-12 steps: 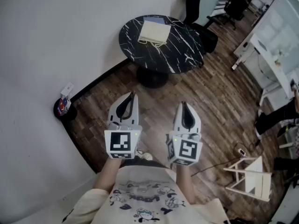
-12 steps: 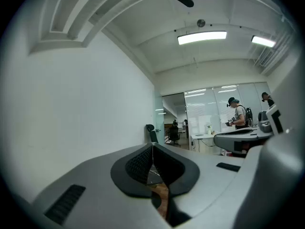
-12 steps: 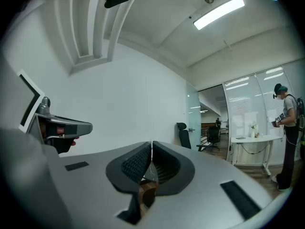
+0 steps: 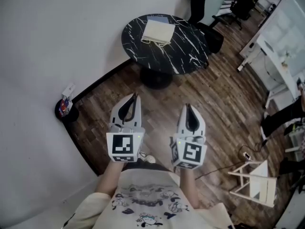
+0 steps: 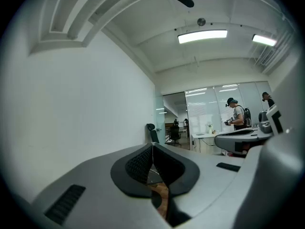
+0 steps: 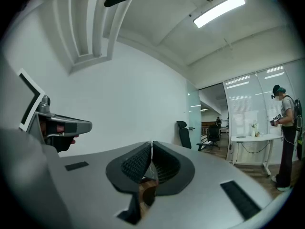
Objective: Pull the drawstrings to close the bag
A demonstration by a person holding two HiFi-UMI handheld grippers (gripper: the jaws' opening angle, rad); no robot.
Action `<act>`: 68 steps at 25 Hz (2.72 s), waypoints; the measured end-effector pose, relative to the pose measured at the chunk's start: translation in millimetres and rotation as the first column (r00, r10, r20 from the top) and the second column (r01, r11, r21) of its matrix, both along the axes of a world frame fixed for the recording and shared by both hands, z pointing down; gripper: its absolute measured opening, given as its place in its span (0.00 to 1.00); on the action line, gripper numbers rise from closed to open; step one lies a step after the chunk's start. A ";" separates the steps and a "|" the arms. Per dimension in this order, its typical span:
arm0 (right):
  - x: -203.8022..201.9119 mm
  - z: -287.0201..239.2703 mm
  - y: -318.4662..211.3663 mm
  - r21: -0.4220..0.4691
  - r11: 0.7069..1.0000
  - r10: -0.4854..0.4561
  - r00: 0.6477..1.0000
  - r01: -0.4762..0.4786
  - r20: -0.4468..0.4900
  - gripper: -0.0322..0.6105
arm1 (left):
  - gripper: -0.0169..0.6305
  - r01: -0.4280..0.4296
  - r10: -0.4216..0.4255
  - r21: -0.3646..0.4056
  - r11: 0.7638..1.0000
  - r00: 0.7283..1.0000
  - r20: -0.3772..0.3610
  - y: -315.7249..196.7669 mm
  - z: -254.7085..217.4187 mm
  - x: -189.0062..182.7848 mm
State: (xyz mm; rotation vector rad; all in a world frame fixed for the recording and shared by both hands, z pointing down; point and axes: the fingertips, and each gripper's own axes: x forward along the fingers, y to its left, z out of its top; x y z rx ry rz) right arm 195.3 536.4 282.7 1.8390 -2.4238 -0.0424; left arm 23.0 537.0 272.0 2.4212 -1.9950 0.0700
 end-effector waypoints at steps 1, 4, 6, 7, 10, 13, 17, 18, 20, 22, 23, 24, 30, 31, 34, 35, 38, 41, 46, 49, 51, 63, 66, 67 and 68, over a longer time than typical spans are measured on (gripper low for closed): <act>1.3 0.8 -0.9 -0.004 1.000 -0.001 1.000 0.001 0.002 0.09 | 0.09 0.002 -0.002 -0.003 1.000 1.000 0.001 -0.6 0.7 0.8; 3.6 6.3 -4.1 -0.023 1.000 -0.006 1.000 0.007 0.024 0.09 | 0.09 0.008 -0.008 -0.012 1.000 1.000 0.003 -2.3 5.1 2.7; 4.4 10.3 -7.3 -0.035 0.999 -0.017 0.999 0.018 0.040 0.09 | 0.09 0.008 -0.008 -0.022 1.000 1.000 0.004 -4.3 8.4 4.6; 5.6 12.6 -8.6 -0.039 0.999 -0.021 0.999 0.022 0.047 0.09 | 0.09 0.007 -0.007 -0.027 1.000 1.000 0.005 -4.9 10.4 6.0; 10.4 22.7 -11.5 -0.058 0.998 -0.025 0.998 0.029 0.057 0.09 | 0.09 0.019 -0.019 -0.039 0.999 1.000 0.005 -4.2 18.3 8.4; 11.5 29.8 -15.3 -0.072 0.996 -0.043 0.997 0.047 0.059 0.09 | 0.09 0.042 -0.042 -0.049 0.998 0.999 0.005 -4.9 22.9 6.5; 7.5 33.4 -27.6 -0.093 0.993 -0.069 0.996 0.074 0.056 0.09 | 0.09 0.083 -0.083 -0.054 0.995 0.997 0.001 -13.1 21.7 -2.1; 5.3 34.4 -31.9 -0.095 0.992 -0.078 0.995 0.083 0.055 0.09 | 0.09 0.089 -0.089 -0.053 0.995 0.996 0.002 -16.2 21.4 -4.5; -0.3 36.5 -42.4 -0.096 0.991 -0.091 0.994 0.096 0.053 0.09 | 0.09 0.096 -0.096 -0.052 0.994 0.995 0.007 -25.4 23.3 -9.5; -5.0 39.7 -56.0 -0.096 0.991 -0.091 0.995 0.096 0.049 0.09 | 0.09 0.098 -0.097 -0.056 0.994 0.995 0.010 -39.0 28.5 -14.0; -7.3 41.9 -64.1 -0.098 0.991 -0.089 0.995 0.094 0.048 0.09 | 0.09 0.097 -0.096 -0.060 0.994 0.995 0.011 -47.2 31.4 -16.2; -10.1 44.4 -73.1 -0.101 0.991 -0.089 0.995 0.093 0.047 0.09 | 0.09 0.095 -0.094 -0.063 0.994 0.996 0.011 -56.5 34.1 -18.9; -33.4 51.7 -149.5 -0.114 0.991 -0.063 0.997 0.067 0.036 0.09 | 0.09 0.073 -0.073 -0.063 0.995 0.997 0.005 -135.6 38.6 -46.8; -38.8 51.0 -164.8 -0.114 0.992 -0.052 0.998 0.056 0.039 0.09 | 0.09 0.068 -0.067 -0.062 0.996 0.998 0.006 -151.5 37.5 -53.5; -56.2 46.7 -208.9 -0.114 0.993 -0.020 0.999 0.026 0.050 0.09 | 0.09 0.049 -0.048 -0.060 0.997 0.999 0.009 -198.0 32.2 -74.7; -62.0 44.9 -222.5 -0.113 0.993 -0.012 0.999 0.018 0.053 0.09 | 0.09 0.043 -0.042 -0.057 0.997 0.999 0.010 -212.4 30.2 -81.6; -81.1 39.9 -261.0 -0.102 0.995 -0.001 0.998 0.007 0.058 0.09 | 0.09 0.033 -0.032 -0.048 0.998 0.999 0.021 -255.0 25.2 -102.8; -92.1 41.6 -289.3 -0.104 0.994 0.019 0.999 -0.013 0.051 0.09 | 0.09 0.022 -0.021 -0.047 0.999 1.000 0.014 -288.2 26.0 -116.2; -95.0 51.6 -325.4 -0.135 0.989 0.062 0.997 -0.057 0.037 0.09 | 0.09 0.001 -0.001 -0.077 0.997 1.000 0.001 -330.5 40.2 -124.2; -90.8 60.5 -345.0 -0.162 0.984 0.083 0.996 -0.076 0.041 0.09 | 0.09 -0.008 0.008 -0.105 0.994 1.000 -0.004 -351.9 52.1 -122.7; -88.3 66.7 -360.8 -0.176 0.981 0.091 0.995 -0.083 0.037 0.09 | 0.09 -0.011 0.011 -0.121 0.993 1.000 -0.005 -367.6 59.8 -121.7; -74.7 107.0 -497.2 -0.274 0.962 0.026 1.000 -0.023 0.005 0.09 | 0.09 0.036 -0.034 -0.179 0.983 0.999 0.015 -496.6 85.2 -114.2; -69.6 112.6 -529.0 -0.292 0.956 -0.006 1.000 0.008 0.011 0.09 | 0.09 0.076 -0.074 -0.207 0.975 0.997 0.014 -524.3 94.4 -113.2; -68.4 115.1 -538.5 -0.299 0.954 -0.013 1.000 0.015 0.010 0.09 | 0.09 0.085 -0.086 -0.222 0.971 0.996 0.008 -532.1 99.6 -113.1; -67.5 117.7 -547.4 -0.305 0.952 -0.018 1.000 0.020 0.009 0.09 | 0.09 0.091 -0.094 -0.239 0.967 0.996 0.000 -539.5 105.5 -112.8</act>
